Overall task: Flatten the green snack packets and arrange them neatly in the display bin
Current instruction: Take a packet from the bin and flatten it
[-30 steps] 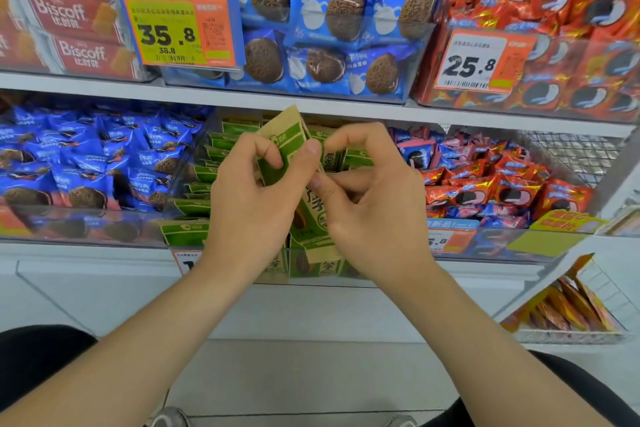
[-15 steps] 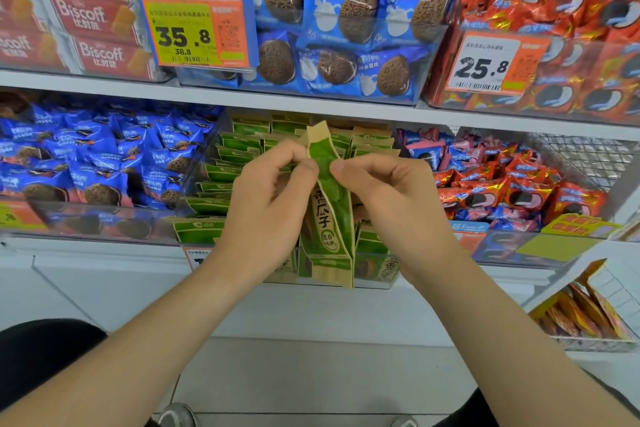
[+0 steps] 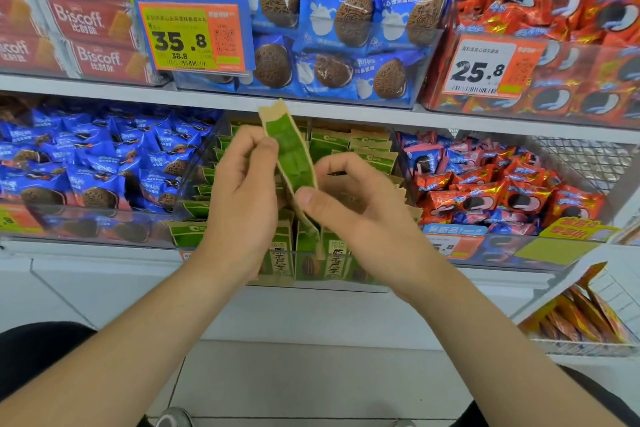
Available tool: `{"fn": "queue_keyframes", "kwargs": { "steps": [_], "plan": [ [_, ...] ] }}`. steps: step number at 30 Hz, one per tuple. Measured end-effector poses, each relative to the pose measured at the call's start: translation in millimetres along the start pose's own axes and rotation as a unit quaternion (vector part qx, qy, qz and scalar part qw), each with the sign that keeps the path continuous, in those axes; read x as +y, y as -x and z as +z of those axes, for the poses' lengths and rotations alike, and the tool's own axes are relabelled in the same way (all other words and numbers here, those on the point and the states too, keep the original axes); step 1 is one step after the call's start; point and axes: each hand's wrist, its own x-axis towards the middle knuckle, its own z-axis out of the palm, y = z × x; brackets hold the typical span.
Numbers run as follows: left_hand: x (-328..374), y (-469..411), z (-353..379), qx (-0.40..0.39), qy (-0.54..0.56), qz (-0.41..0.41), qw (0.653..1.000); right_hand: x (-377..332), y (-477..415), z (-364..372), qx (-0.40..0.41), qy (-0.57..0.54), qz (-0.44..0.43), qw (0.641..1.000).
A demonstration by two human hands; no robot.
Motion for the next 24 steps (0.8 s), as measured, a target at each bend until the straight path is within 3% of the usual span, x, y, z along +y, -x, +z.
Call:
{"fn": "queue_keyframes", "kwargs": {
  "steps": [2, 4, 10, 14, 19, 24],
  "plan": [
    [3, 0, 2, 0.036, 0.042, -0.037, 0.998, -2, 6, 10, -0.020, -0.054, 0.024, 0.998],
    [2, 0, 0, 0.040, 0.036, -0.038, 0.998, -1, 7, 18, 0.028, -0.052, 0.000, 0.998],
    [2, 11, -3, -0.105, -0.107, 0.013, 0.989, 9, -1, 15, 0.162, 0.084, -0.080, 0.980],
    [4, 14, -6, -0.115, -0.155, 0.043, 0.980, 12, -5, 9, 0.164, 0.101, -0.090, 0.977],
    [-2, 15, -13, -0.140, -0.155, 0.020, 0.978, 20, -6, -1, 0.179, 0.096, -0.069, 0.977],
    [-1, 24, -10, -0.139, -0.098, -0.016, 0.985, 22, -5, 0, 0.184, 0.052, -0.037, 0.981]
  ]
}}
